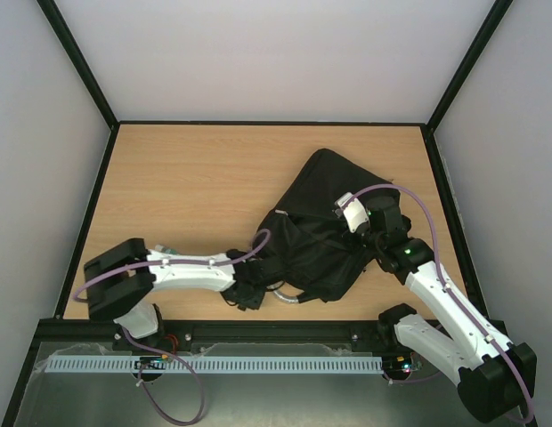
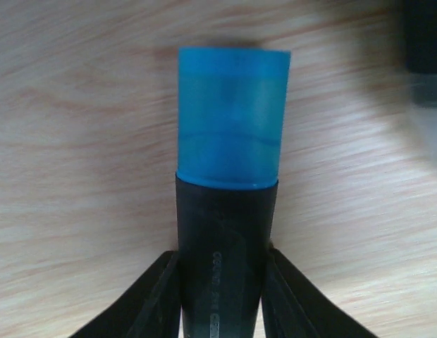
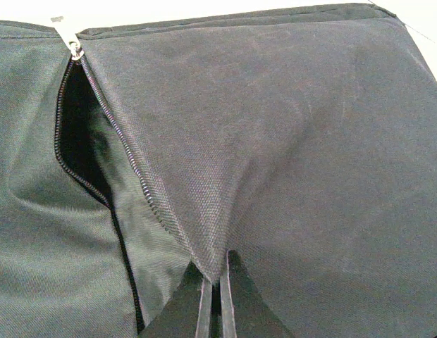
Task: Pack the student bag
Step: Place the stationery at the center of the board.
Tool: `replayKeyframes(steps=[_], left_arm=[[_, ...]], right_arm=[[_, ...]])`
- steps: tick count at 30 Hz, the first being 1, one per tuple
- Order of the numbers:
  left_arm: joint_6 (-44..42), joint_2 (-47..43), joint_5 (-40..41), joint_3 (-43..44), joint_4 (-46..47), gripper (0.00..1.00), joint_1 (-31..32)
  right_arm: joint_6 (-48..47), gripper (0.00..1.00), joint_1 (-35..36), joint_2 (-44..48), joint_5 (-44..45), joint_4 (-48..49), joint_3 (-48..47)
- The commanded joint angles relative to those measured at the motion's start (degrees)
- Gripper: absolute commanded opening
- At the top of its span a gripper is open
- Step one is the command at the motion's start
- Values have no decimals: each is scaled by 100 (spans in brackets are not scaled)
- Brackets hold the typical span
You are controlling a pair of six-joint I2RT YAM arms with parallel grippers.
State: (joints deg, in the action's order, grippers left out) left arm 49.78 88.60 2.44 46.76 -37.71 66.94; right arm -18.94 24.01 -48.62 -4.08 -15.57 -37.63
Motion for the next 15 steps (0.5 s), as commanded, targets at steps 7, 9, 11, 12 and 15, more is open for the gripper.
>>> replayKeyframes(steps=[7, 9, 11, 12, 15], left_arm=[[-231, 1295, 435, 639, -601, 49, 816], [-128, 1133, 452, 596, -579, 53, 821], [-74, 946, 459, 561, -574, 55, 812], [-41, 836, 465, 543, -564, 55, 808], [1, 438, 269, 393, -346, 55, 786]], right_arm=[[-31, 1, 69, 120, -297, 186, -25], [-31, 1, 69, 125, -305, 186, -25], [-31, 1, 69, 135, -309, 186, -25], [-31, 1, 69, 134, -311, 186, -25], [-31, 1, 69, 144, -313, 186, -25]])
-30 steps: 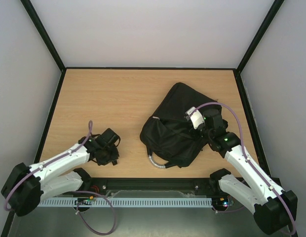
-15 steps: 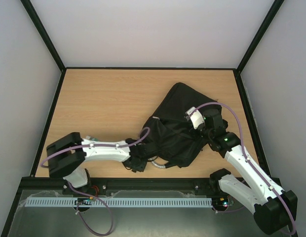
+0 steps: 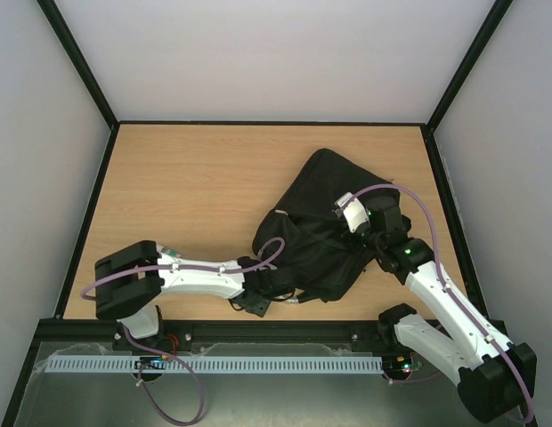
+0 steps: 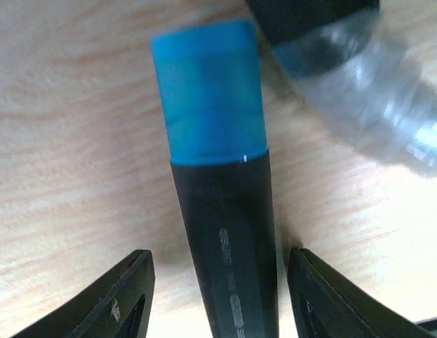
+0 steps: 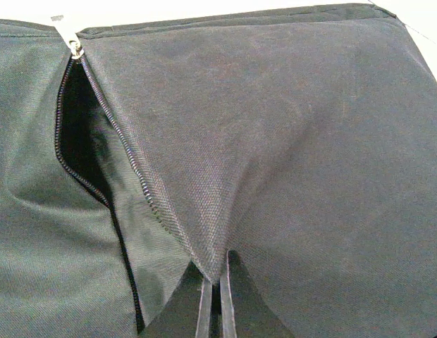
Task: Pack the student bag
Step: Place the stationery at the center of the board.
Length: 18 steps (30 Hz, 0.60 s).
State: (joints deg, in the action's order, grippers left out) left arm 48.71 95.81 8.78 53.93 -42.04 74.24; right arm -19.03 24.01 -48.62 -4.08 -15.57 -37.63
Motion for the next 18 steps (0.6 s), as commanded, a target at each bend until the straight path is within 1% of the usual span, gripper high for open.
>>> replayKeyframes(steps=[1, 5, 8, 13, 18], left_arm=[[112, -430, -477, -409, 234, 55, 56], [171, -899, -903, -874, 714, 53, -121], [171, -1011, -969, -1091, 803, 47, -294], [17, -948, -868, -1060, 836, 44, -364], [-127, -748, -734, -952, 851, 36, -365]], right_arm=[[-22, 1, 69, 143, -320, 186, -25], [-22, 1, 69, 134, -332, 186, -25], [-22, 1, 69, 125, -350, 177, -25], [-22, 1, 69, 108, -359, 177, -23], [-22, 1, 69, 107, -340, 176, -21]])
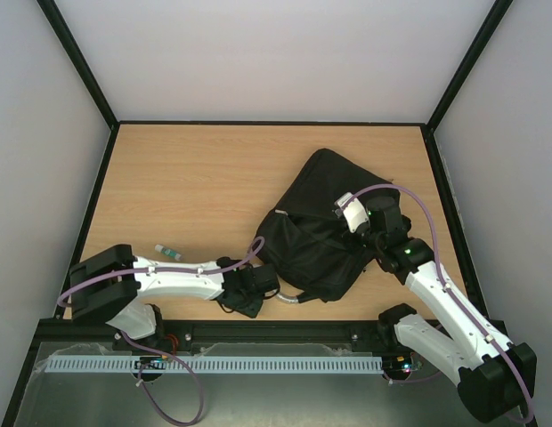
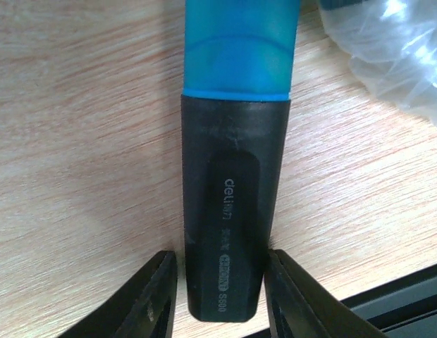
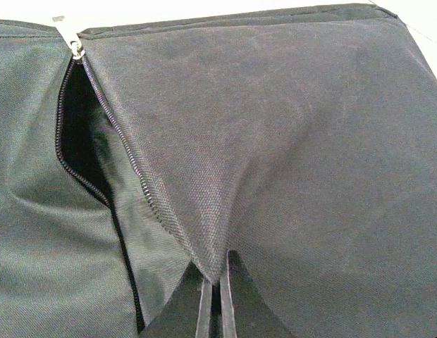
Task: Pack the student bag
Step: Place the stationery at the center of the board, then pick up the stationery from the center of the board, then place the stationery in the student bag.
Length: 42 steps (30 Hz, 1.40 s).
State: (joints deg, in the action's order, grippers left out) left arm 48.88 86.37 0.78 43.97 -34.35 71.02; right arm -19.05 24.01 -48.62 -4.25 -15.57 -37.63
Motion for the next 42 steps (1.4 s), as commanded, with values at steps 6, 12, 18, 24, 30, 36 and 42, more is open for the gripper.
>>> replayKeyframes(steps=[6, 12, 18, 24, 30, 36, 42], left_arm=[[-150, -81, 203, 230, -437, 13, -36], [-121, -1099, 19, 604, -1498, 13, -32], [-584, -1124, -245, 1387, -1393, 13, -20], [-1370, -237, -285, 2428, -874, 13, -282], [-1832, 397, -511, 2727, -44, 13, -852], [-2121, 1120, -929, 3115, 593, 13, -1379], [-2054, 2004, -1119, 4047, 898, 14, -1521]], right_arm=[[-20, 1, 69, 108, -313, 182, -25], [-29, 1, 69, 140, -313, 194, -24], [-22, 1, 69, 156, -359, 179, -25], [-12, 1, 69, 99, -412, 160, -35], [-2, 1, 69, 108, -418, 157, -33], [-11, 1, 69, 36, -473, 141, -41], [-20, 1, 69, 80, -501, 142, -34]])
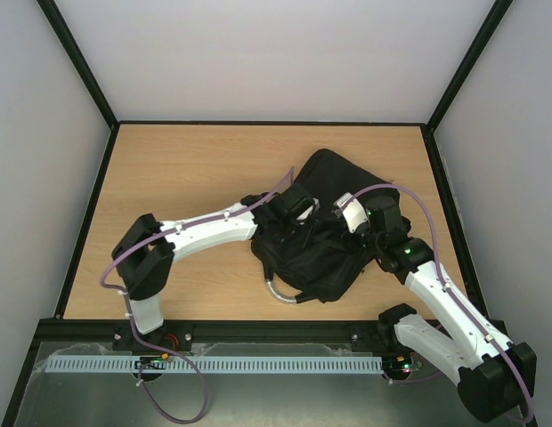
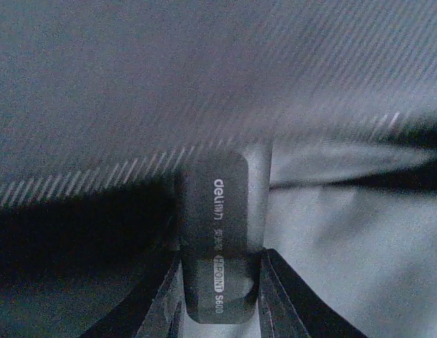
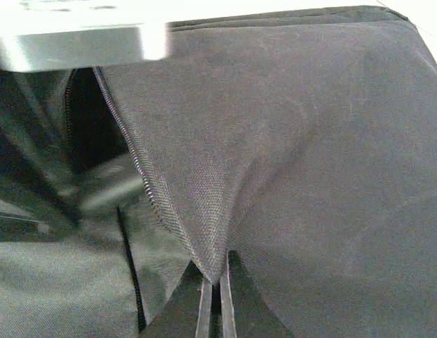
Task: Pack the student bag
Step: Place the stationery in the student bag.
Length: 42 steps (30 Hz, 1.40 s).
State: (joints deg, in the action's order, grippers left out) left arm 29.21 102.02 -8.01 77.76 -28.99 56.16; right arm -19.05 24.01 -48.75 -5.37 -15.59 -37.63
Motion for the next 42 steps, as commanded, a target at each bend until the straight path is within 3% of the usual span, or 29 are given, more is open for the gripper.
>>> replayKeyframes(steps=[1, 5, 10, 19, 26, 31, 42], left_arm=[[-57, 586, -197, 823, 373, 14, -35], [157, 978, 35, 1307, 440, 18, -35], [260, 1146, 271, 1512, 167, 40, -42], [345, 119, 153, 454, 227, 51, 135], [698, -506, 300, -707, 795, 31, 347], [813, -344, 200, -998, 1472, 3, 384], [867, 515, 707, -475, 2269, 2, 339]], right_arm=[[-20, 1, 69, 93, -394, 144, -33], [-20, 1, 69, 93, -380, 131, -30], [-20, 1, 69, 101, -359, 143, -30], [-29, 1, 69, 85, -360, 153, -30], [-29, 1, 69, 72, -371, 151, -34], [-27, 1, 69, 59, -378, 145, -34], [-29, 1, 69, 50, -375, 144, -27]])
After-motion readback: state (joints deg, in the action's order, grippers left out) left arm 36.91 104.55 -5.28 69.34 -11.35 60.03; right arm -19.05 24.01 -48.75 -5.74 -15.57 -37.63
